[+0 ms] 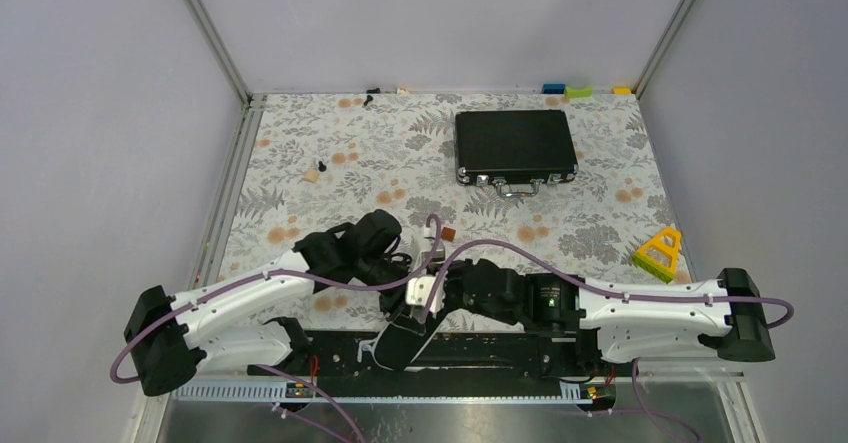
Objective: Open the umbrella
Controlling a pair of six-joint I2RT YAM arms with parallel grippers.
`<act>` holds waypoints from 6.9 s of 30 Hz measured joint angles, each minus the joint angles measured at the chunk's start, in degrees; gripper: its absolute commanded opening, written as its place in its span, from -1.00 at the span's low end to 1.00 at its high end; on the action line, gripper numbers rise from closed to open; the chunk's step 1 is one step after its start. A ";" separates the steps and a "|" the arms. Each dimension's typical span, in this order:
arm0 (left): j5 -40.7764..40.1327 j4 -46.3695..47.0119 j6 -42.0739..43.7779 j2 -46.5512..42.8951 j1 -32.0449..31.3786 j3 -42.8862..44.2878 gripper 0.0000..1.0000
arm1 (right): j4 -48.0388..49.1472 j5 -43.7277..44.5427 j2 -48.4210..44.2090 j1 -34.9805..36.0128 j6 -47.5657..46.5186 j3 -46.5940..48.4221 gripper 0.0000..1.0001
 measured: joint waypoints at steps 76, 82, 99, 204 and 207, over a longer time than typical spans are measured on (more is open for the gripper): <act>2.29 23.37 -3.45 -12.98 5.33 0.46 0.97 | 27.26 -8.11 -19.19 -7.80 59.34 -14.71 -1.00; -10.03 18.14 1.73 -18.40 5.20 0.81 0.97 | 3.91 -5.18 -22.64 -9.64 56.37 -8.07 -1.00; -46.88 25.68 -5.77 -32.46 -1.11 -12.37 0.91 | -37.42 -20.33 -16.87 -13.31 58.12 12.52 -1.00; -62.62 55.69 24.59 -7.19 -35.04 -22.18 -1.00 | -39.45 -21.05 -7.67 -13.84 70.82 14.75 -1.00; -62.66 55.82 24.57 -6.88 -35.08 -22.18 -1.00 | -38.71 -20.76 -8.28 -13.84 71.08 13.86 -1.00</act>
